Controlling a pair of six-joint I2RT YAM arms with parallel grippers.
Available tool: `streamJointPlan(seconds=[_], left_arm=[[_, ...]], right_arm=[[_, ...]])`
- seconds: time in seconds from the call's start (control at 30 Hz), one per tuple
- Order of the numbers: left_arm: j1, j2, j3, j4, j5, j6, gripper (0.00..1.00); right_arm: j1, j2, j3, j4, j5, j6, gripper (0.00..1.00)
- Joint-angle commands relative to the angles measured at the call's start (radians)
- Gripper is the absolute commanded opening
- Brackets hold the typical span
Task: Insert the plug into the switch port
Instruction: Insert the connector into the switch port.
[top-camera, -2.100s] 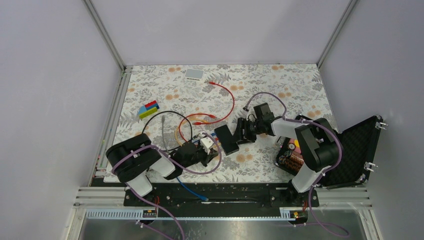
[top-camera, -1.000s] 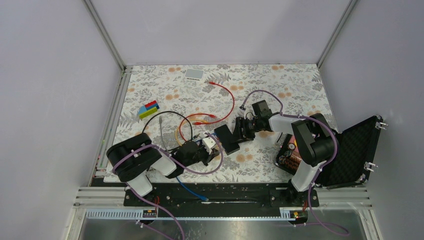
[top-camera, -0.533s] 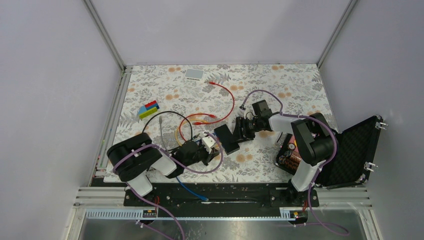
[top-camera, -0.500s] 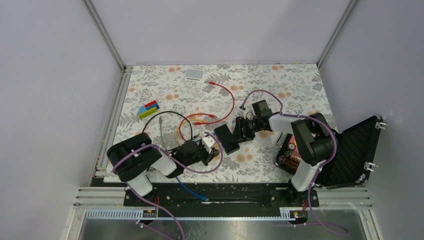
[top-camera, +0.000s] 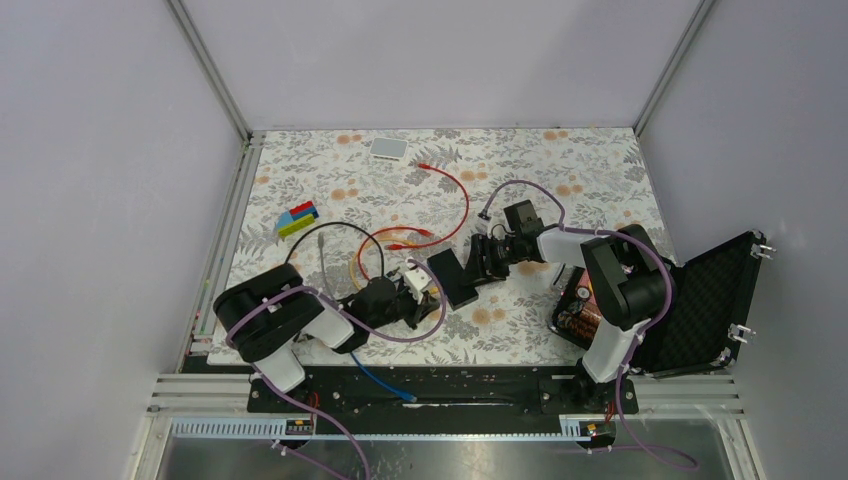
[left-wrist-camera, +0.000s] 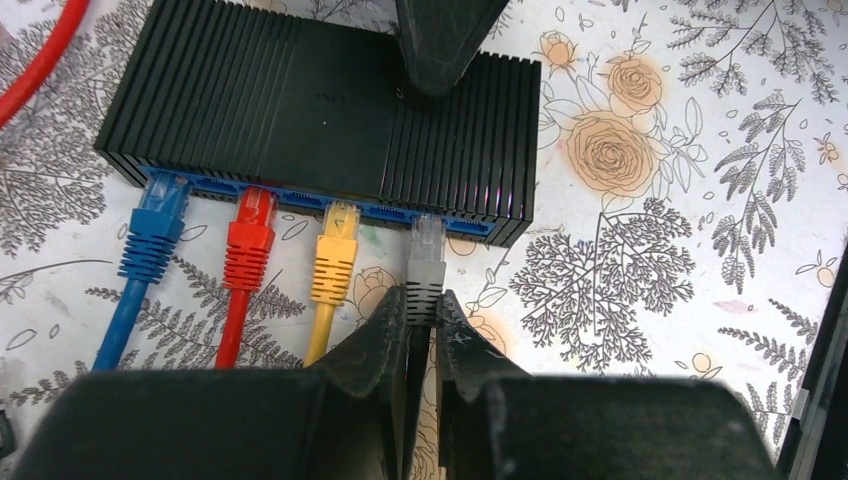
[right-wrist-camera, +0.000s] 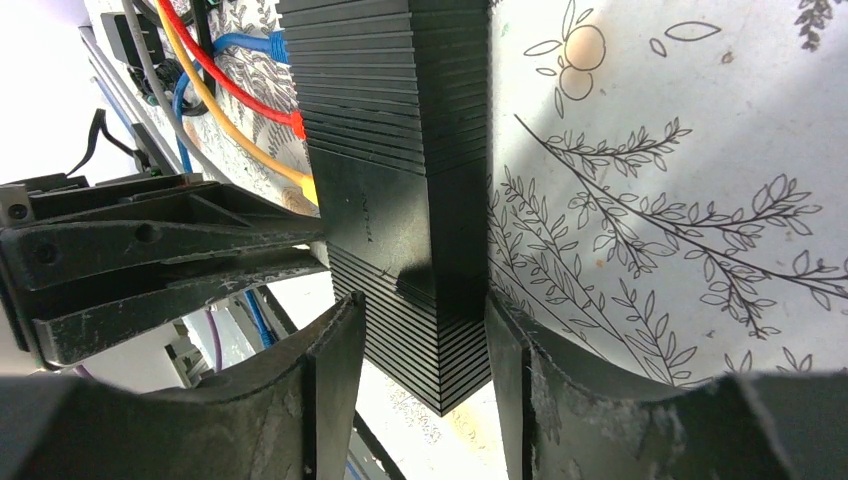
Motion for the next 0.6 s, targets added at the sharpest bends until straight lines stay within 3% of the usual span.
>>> streamJointPlan(seconds=[0.0,0.27,0.57], left_arm=[[0.000,0.052,0.042,0.179,0.042,-0.040,0.00],[0.001,0.088,0.068,0.203,-0.004,-0.048,0.00],[0.001,0.030,0.152,0.041,-0.002,-0.014,0.00]], right_arm=[[0.015,0.050,-0.007,-0.028,-0.005,-0.020,0.55],[0.056,0.046,-0.063,0.022,-0.041,0.030,0.54],[0.089,0.061,-0.048,-0.025,-0.015,0.019,0.48]])
